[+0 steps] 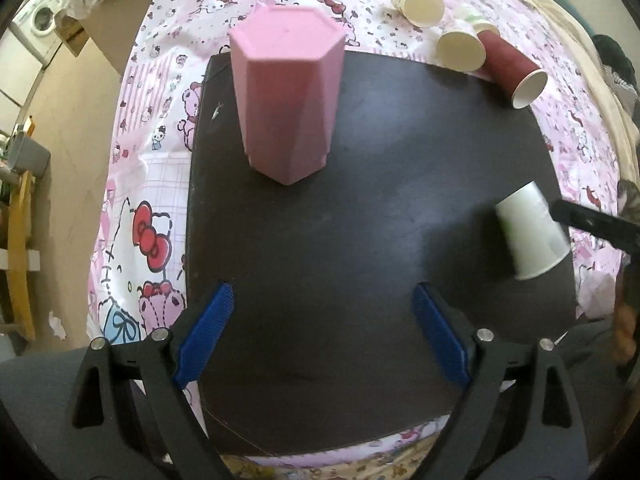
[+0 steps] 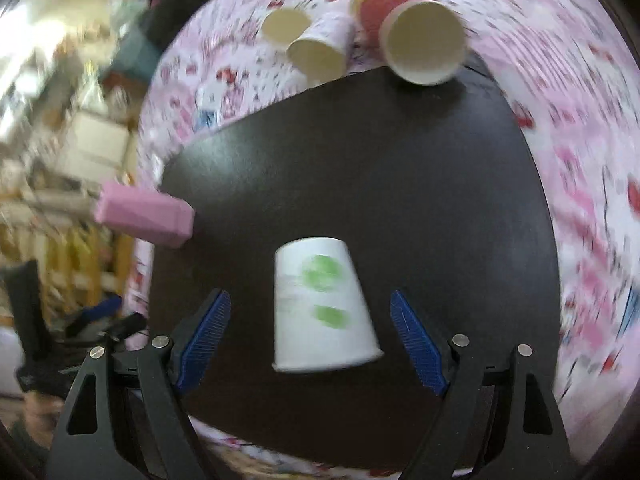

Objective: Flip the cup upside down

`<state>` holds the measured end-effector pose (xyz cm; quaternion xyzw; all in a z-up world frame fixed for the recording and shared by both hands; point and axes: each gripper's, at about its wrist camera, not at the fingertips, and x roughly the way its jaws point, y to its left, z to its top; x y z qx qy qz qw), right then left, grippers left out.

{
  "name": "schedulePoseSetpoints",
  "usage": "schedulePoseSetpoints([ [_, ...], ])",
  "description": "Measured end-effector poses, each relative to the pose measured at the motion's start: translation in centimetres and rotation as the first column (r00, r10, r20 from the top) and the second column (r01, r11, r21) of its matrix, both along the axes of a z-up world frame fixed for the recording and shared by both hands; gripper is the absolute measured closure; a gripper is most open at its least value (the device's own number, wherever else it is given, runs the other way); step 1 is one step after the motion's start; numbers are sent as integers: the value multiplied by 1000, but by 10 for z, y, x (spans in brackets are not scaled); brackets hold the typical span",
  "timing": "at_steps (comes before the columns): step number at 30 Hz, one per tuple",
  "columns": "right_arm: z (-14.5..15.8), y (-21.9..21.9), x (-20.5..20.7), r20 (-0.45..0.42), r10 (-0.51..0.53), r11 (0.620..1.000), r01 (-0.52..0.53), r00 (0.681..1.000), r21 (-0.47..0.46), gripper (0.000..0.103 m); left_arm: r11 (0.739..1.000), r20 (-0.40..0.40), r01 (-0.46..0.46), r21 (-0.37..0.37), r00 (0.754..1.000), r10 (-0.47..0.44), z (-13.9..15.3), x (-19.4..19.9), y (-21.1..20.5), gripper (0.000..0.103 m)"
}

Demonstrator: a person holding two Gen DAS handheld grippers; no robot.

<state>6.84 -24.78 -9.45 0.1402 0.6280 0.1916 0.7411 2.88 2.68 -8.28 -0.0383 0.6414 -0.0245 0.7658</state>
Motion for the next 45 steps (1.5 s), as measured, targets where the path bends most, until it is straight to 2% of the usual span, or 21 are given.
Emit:
schedulePoseSetpoints([
  [1, -2, 8, 6, 1, 41, 998, -41, 999, -47, 19, 1000, 4, 4, 4, 1000, -4, -3, 0, -2, 14],
  [2, -7, 21, 15, -7, 112, 984, -112, 994, -138, 19, 1000, 4, 9, 2, 1000, -9, -5, 0, -2, 14],
  [4, -16, 34, 27, -41, 189, 947, -193, 981, -255, 26, 1000, 0, 18, -14, 1000, -18, -7, -1, -1, 14],
  [5, -24, 40, 36, -82, 232, 917, -246, 969, -313, 29, 1000, 1, 18, -24, 1000, -18, -6, -1, 0, 14],
  [7, -33, 47, 42, -134, 273, 883, -304, 953, -357, 32, 999, 7, 14, -36, 1000, -13, -4, -2, 2, 14],
  [10, -43, 61, 50, -201, 358, 797, -410, 912, -442, 34, 999, 9, 10, -49, 1000, -9, -4, -2, 3, 14],
  [12, -49, 66, 53, -241, 379, 759, -449, 894, -472, 39, 998, 1, 10, -67, 1000, -10, -4, -2, 3, 14],
  [15, -54, 72, 54, -271, 397, 730, -480, 877, -486, 43, 995, -5, -1, -98, 1000, 0, -1, -3, 5, 14],
  [18, -46, 74, 52, -247, 412, 750, -481, 877, -455, 43, 992, -2, -26, -122, 1000, 26, 2, -5, 11, 14],
  [20, -33, 77, 52, -186, 414, 781, -453, 891, -430, 44, 988, -10, -55, -146, 998, 54, 3, -5, 17, 14],
  [22, -12, 81, 54, -72, 410, 831, -405, 909, -381, 44, 982, -18, -82, -169, 997, 80, 3, -5, 22, 14],
  [23, 4, 83, 56, 35, 393, 869, -359, 919, -339, 44, 979, -20, -96, -180, 995, 94, 3, -5, 25, 14],
  [24, 13, 85, 57, 106, 374, 895, -328, 922, -303, 44, 978, -19, -104, -183, 995, 102, 3, -5, 27, 14],
  [25, 22, 86, 58, 177, 344, 919, -292, 922, -264, 44, 976, -17, -113, -184, 994, 112, 4, -4, 29, 14],
  [26, 32, 89, 64, 264, 280, 954, -236, 923, -184, 44, 975, -15, -120, -186, 993, 119, 4, -4, 31, 14],
  [28, 36, 98, 76, 329, 193, 981, -180, 924, -72, 44, 974, -11, -136, -183, 991, 137, 5, -3, 36, 14],
  [29, 34, 105, 84, 353, 143, 988, -153, 925, -1, 44, 972, -12, -147, -181, 989, 147, 4, -3, 39, 14],
  [31, 26, 127, 95, 377, 125, 987, -155, 918, 50, 44, 969, -18, -168, -181, 986, 167, 2, -4, 45, 14],
  [33, 20, 147, 104, 409, 134, 983, -173, 903, 58, 44, 965, -30, -187, -184, 982, 184, -1, -3, 51, 14],
  [37, 10, 181, 120, 511, 120, 973, -203, 851, 109, 44, 961, -38, -208, -181, 978, 204, -4, -1, 60, 14],
  [45, -13, 211, 136, 576, 148, 956, -266, 804, 126, 44, 952, -55, -240, -189, 971, 234, -7, 10, 66, 14],
])
